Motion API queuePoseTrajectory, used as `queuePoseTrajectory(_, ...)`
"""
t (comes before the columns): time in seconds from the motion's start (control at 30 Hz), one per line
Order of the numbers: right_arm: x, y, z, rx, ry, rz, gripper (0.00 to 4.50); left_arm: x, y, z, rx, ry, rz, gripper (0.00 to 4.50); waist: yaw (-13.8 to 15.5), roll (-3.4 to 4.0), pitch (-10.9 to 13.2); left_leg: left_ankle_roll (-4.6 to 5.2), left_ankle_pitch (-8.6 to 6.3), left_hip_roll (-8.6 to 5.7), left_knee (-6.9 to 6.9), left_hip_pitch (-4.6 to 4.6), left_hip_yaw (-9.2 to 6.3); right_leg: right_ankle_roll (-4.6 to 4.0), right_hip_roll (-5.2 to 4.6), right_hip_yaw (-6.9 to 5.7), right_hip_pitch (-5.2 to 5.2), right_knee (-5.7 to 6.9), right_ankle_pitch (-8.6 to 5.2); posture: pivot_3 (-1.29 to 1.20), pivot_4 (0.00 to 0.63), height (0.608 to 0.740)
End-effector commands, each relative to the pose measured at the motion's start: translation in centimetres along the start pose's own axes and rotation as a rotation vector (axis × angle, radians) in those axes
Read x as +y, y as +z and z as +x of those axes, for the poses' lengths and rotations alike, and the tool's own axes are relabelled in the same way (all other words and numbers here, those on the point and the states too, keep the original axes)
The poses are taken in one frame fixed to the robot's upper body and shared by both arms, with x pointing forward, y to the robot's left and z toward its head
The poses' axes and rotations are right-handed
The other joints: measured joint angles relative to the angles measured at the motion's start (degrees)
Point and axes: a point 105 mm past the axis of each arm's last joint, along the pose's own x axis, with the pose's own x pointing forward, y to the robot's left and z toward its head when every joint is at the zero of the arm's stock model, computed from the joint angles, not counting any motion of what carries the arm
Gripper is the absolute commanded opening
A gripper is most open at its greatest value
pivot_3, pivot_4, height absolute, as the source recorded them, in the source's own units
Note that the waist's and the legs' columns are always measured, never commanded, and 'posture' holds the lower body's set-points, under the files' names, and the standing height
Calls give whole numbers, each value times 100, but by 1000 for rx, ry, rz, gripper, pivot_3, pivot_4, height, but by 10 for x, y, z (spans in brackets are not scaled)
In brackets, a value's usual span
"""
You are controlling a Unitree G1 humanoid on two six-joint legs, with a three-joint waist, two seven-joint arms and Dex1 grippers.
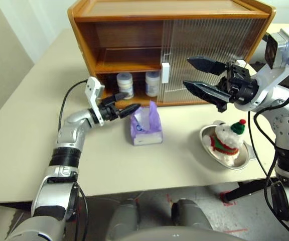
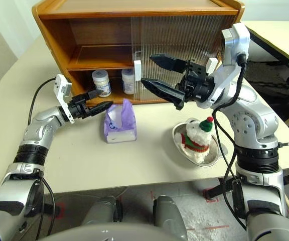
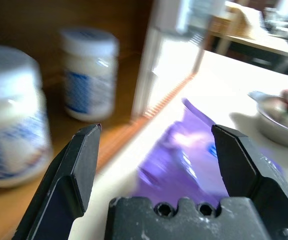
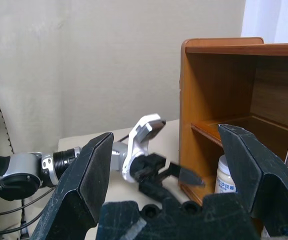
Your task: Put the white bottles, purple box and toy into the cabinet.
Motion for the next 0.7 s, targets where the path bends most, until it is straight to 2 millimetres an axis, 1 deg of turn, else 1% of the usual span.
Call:
queuePoseTrajectory(0.03, 1, 5, -2, -1, -6, -26, 4500, -6, 1, 3, 5, -111, 43, 4478, -5, 0, 0, 0, 0, 0, 0, 0, 0, 0, 0, 0, 0, 0, 0, -28, 0, 740)
queuePoseTrajectory(0.13, 2, 5, -5, 5, -15, -26, 4500, -6, 0, 6, -5, -158, 87, 4478, -3, 0, 0, 0, 0, 2, 0, -1, 0, -1, -1, 0, -1, 0, -1, -43, 0, 740)
queuePoseTrajectory(0.27, 3, 7, -5, 5, -20, -32, 4500, 0, -7, 6, 25, -156, 122, 4478, -22, 0, 0, 0, 0, 3, 0, 0, 0, -1, -1, 0, -1, 0, -1, -53, 0, 740)
queuePoseTrajectory(0.4, 3, 9, -4, 3, -21, -37, 4500, 3, -18, 4, 78, -151, 143, 4478, -55, 0, 0, 1, 0, 4, 0, -1, 0, 0, -1, 0, -3, 4, -1, -61, 0, 740)
queuePoseTrajectory(0.53, 4, 9, -4, 4, -21, -40, 4500, 7, -24, 2, 86, -125, 121, 4478, -120, 0, 0, 1, 1, 4, 0, -2, 0, 2, -1, 0, -4, 5, 0, -67, 0, 740)
queuePoseTrajectory(0.7, 5, 11, -3, 2, -20, -43, 4500, 2, -41, 0, 138, -135, 130, 4478, -147, 0, 0, 1, 0, 5, 0, -2, 0, 6, -2, -1, -3, 6, 2, -76, 0, 740)
